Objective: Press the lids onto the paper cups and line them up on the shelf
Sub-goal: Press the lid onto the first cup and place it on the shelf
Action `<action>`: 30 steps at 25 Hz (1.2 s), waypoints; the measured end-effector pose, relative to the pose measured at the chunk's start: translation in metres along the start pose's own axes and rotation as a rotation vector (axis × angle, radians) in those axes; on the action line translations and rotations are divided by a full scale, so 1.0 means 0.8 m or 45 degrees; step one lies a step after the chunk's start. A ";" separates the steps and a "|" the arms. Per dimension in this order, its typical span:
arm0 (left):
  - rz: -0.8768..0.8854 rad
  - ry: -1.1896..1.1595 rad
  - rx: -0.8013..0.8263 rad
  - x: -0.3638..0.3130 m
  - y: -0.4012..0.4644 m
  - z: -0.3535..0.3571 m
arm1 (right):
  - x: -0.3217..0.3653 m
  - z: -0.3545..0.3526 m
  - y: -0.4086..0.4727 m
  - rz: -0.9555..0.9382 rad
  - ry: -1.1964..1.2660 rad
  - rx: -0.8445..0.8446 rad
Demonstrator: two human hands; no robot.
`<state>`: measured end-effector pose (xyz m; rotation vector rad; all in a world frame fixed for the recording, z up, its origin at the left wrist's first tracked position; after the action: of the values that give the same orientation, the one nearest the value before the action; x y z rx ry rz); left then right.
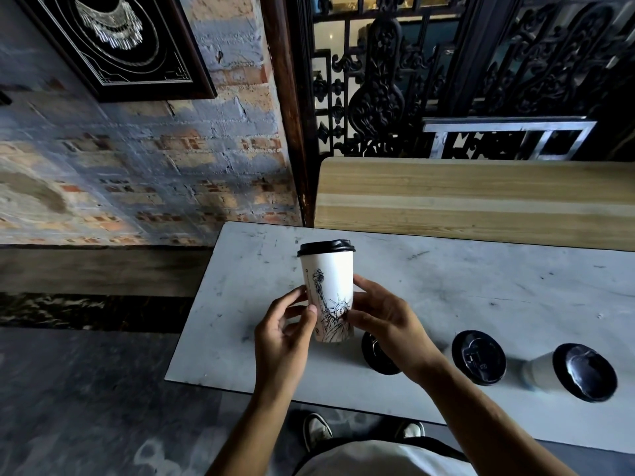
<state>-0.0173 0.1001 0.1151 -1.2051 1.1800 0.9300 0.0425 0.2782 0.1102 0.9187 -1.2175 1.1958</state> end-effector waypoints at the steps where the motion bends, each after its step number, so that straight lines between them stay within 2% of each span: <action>1: -0.006 -0.007 0.003 0.001 0.000 0.003 | -0.001 -0.004 0.001 0.006 -0.009 -0.011; 4: -0.023 0.019 -0.004 0.003 0.005 0.012 | 0.001 -0.015 0.010 0.008 -0.107 -0.009; 10: 0.005 0.246 -0.050 -0.006 0.037 0.039 | 0.020 -0.047 0.071 0.030 -0.312 0.133; 16: -0.018 0.322 -0.036 -0.014 0.112 0.072 | 0.018 -0.081 0.162 0.076 -0.575 0.128; 20: -0.087 0.313 0.066 -0.005 0.214 0.097 | 0.004 -0.099 0.246 0.043 -0.690 0.019; 22: -0.048 0.377 0.085 0.005 0.270 0.107 | -0.008 -0.107 0.294 0.008 -0.759 -0.011; 24: 0.010 0.464 0.133 0.029 0.346 0.121 | -0.034 -0.118 0.359 0.006 -0.805 -0.045; 30: 0.004 0.447 0.334 0.117 0.531 0.170 | -0.127 -0.151 0.503 -0.014 -0.849 -0.230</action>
<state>-0.3892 0.2956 -0.0611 -1.1789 1.5306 0.5547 -0.3240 0.4496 -0.0427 1.2300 -1.8086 0.7640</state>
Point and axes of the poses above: each hand's wrist, its own y-axis towards the middle knuckle, its own z-axis out of the palm, x = y × z, the point moved 1 cm from there along y, towards the middle knuckle, and after that the axes turned 7 degrees about -z, right-handed, at the moved point
